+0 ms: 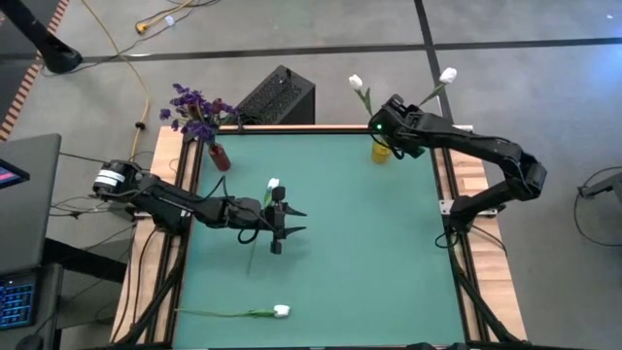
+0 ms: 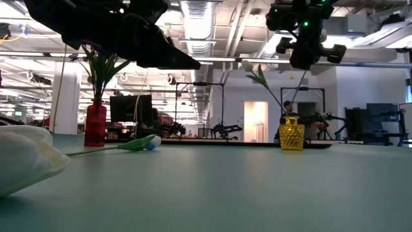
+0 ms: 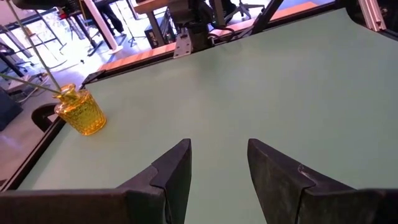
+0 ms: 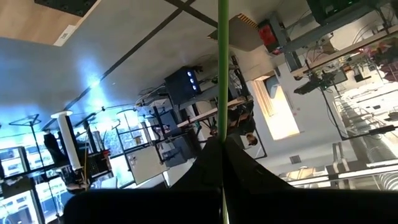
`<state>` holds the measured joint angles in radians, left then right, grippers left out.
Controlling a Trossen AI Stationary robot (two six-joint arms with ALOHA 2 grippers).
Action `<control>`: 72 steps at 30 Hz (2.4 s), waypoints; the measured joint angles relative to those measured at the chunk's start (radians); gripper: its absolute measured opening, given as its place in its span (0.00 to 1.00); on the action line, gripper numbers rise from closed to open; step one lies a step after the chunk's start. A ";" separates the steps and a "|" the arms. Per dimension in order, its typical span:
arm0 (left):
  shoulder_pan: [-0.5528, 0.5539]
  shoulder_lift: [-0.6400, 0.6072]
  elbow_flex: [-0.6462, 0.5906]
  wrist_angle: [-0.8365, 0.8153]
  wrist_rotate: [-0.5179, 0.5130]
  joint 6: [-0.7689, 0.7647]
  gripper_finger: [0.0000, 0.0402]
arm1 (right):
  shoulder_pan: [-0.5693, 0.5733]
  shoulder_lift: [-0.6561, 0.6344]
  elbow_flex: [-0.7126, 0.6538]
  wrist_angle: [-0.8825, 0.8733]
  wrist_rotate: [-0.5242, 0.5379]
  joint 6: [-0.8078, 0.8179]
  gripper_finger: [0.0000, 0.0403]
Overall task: Sort flowers into vase by color
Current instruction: Put the right white tulip into the yellow vase
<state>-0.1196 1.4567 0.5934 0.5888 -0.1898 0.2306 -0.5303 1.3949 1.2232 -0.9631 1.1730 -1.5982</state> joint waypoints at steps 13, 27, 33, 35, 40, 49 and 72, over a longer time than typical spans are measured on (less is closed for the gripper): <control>0.000 0.000 0.000 0.000 0.000 -0.002 0.37 | -0.003 0.000 0.000 -0.034 0.000 0.000 0.05; 0.000 0.000 0.000 0.000 0.001 -0.002 0.37 | -0.024 0.000 -0.008 -0.013 -0.002 0.001 0.05; 0.000 0.000 0.000 0.000 0.001 -0.002 0.37 | -0.024 0.001 -0.076 0.061 -0.008 -0.047 0.05; 0.000 0.000 0.000 0.000 0.001 -0.002 0.37 | -0.024 0.002 -0.093 0.080 -0.005 -0.055 0.05; 0.000 0.000 0.000 0.000 0.001 -0.002 0.37 | -0.024 0.001 -0.101 0.106 -0.026 -0.056 0.06; 0.000 0.000 0.000 0.000 0.001 -0.002 0.37 | -0.009 0.001 -0.101 0.157 -0.167 -0.063 0.09; 0.000 0.000 0.000 0.000 0.000 -0.004 0.37 | -0.021 0.001 -0.101 0.155 -0.418 -0.050 0.10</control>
<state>-0.1196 1.4567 0.5934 0.5884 -0.1894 0.2269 -0.5515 1.3960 1.1217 -0.8084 0.7548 -1.6483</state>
